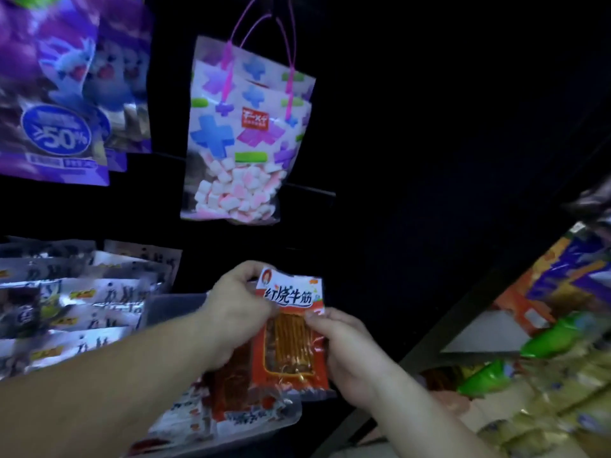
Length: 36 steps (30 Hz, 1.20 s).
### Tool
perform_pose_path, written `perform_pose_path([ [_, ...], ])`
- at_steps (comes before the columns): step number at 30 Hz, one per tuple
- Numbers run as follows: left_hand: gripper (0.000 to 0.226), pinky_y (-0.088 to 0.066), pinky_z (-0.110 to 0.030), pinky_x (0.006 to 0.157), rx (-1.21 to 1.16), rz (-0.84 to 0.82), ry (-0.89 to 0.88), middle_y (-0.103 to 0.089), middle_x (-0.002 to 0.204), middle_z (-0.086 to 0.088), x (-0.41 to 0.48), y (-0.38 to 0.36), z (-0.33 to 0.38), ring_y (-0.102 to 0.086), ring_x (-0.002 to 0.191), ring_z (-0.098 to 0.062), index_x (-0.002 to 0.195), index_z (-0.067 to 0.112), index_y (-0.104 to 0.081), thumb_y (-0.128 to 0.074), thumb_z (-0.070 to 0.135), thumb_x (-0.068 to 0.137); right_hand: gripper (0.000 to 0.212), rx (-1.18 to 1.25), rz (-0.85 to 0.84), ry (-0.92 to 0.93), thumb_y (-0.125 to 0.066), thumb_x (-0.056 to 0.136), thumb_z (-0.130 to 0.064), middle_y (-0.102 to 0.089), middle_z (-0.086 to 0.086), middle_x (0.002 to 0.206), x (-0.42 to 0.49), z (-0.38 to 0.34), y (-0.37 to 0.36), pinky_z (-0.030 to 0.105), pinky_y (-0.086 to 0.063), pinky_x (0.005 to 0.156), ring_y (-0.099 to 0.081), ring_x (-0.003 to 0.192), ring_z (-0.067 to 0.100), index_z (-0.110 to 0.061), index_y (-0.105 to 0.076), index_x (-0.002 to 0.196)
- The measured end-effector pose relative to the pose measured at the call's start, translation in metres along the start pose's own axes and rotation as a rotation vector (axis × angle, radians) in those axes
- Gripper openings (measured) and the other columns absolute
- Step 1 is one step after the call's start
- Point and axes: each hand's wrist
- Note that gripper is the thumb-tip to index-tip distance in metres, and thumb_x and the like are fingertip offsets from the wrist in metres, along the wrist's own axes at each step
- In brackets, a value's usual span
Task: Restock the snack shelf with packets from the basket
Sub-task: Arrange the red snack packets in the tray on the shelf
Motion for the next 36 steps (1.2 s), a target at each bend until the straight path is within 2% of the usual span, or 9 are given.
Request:
perform_pose_path([
  [4,0.074,-0.06,-0.041,0.07,0.112,-0.062,-0.097,-0.075,0.098,-0.007,-0.008,-0.005,-0.016,-0.072,0.08,-0.028,0.121,0.049,-0.061,-0.081,-0.007,0.077,0.03,-0.129,0.075,0.123,-0.072,0.093,-0.004,-0.078,0.014,0.098,-0.003,-0.005,0.007,0.056,-0.06,0.087,-0.076,0.091,0.037,-0.022,-0.063,0.115],
  [7,0.043,-0.06,-0.04,0.084,0.15,-0.113,-0.095,-0.078,0.099,0.004,-0.009,-0.001,-0.015,-0.074,0.093,-0.028,0.098,0.036,-0.078,-0.083,-0.002,0.079,0.036,-0.188,0.006,0.228,-0.067,0.095,0.0,-0.078,0.015,0.099,-0.006,-0.008,0.009,0.05,-0.057,0.08,-0.073,0.085,0.035,-0.03,-0.059,0.113],
  [9,0.036,-0.062,-0.044,0.085,0.134,-0.127,-0.049,-0.079,0.1,0.002,-0.012,0.002,-0.01,-0.075,0.091,-0.029,0.103,0.031,-0.078,-0.082,0.002,0.082,0.037,-0.193,0.001,0.265,-0.067,0.096,-0.001,-0.077,0.013,0.1,-0.006,-0.009,0.008,0.049,-0.058,0.077,-0.073,0.084,0.034,-0.034,-0.057,0.11],
  [15,0.06,-0.057,-0.025,0.091,0.123,-0.097,-0.118,-0.062,0.129,0.016,-0.014,0.007,-0.003,-0.066,0.108,-0.004,0.133,0.031,-0.062,-0.083,0.005,0.083,0.033,-0.234,-0.053,0.297,-0.065,0.098,-0.002,-0.078,0.01,0.104,-0.005,-0.014,0.002,0.052,-0.058,0.089,-0.075,0.094,0.033,-0.034,-0.066,0.106],
  [18,0.056,-0.057,-0.015,0.077,0.01,-0.078,-0.098,-0.063,0.125,0.018,-0.022,0.01,0.001,-0.07,0.097,0.003,0.13,0.034,-0.065,-0.08,0.004,0.086,0.033,-0.179,-0.032,0.22,-0.064,0.1,-0.005,-0.078,0.005,0.109,0.002,-0.012,0.001,0.052,-0.058,0.095,-0.075,0.102,0.028,-0.032,-0.069,0.119],
  [23,0.049,-0.063,-0.052,0.078,-0.102,-0.342,0.145,-0.075,0.112,-0.014,-0.037,0.007,-0.002,-0.076,0.093,-0.034,0.118,0.023,-0.073,-0.072,-0.013,0.085,0.07,-0.055,-0.094,0.177,-0.069,0.093,0.001,-0.075,0.003,0.121,0.014,-0.01,0.006,0.049,-0.056,0.097,-0.072,0.111,0.026,-0.027,-0.043,0.151],
  [29,0.052,-0.063,-0.037,0.062,-0.117,-0.314,0.113,-0.07,0.118,-0.009,-0.034,0.012,-0.001,-0.077,0.089,-0.032,0.122,0.028,-0.069,-0.07,-0.011,0.088,0.129,-0.342,-0.367,0.23,-0.079,0.077,0.016,-0.058,-0.004,0.143,0.002,-0.011,0.026,0.055,-0.059,0.089,-0.071,0.112,0.033,-0.07,-0.014,0.148],
  [33,0.046,-0.063,-0.041,0.073,-0.083,-0.357,0.105,-0.076,0.107,-0.015,-0.031,0.016,-0.007,-0.075,0.095,-0.035,0.115,0.02,-0.072,-0.073,-0.014,0.084,0.128,-0.414,-0.349,0.293,-0.08,0.079,0.011,-0.054,-0.011,0.141,0.001,0.001,0.022,0.039,-0.062,0.079,-0.074,0.104,0.027,-0.072,-0.01,0.147],
  [36,0.041,-0.064,-0.05,0.072,0.14,-0.273,0.026,-0.076,0.096,-0.015,-0.026,0.018,-0.018,-0.076,0.083,-0.035,0.097,0.024,-0.074,-0.072,-0.014,0.082,0.106,-0.521,-0.093,0.483,-0.086,0.081,-0.008,-0.046,-0.024,0.143,0.005,0.01,0.018,0.032,-0.061,0.084,-0.067,0.111,0.012,-0.076,-0.029,0.14],
])
Point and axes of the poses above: each hand's wrist, its own x-axis towards the middle knuckle, its own y-axis out of the back of the hand, z = x × y
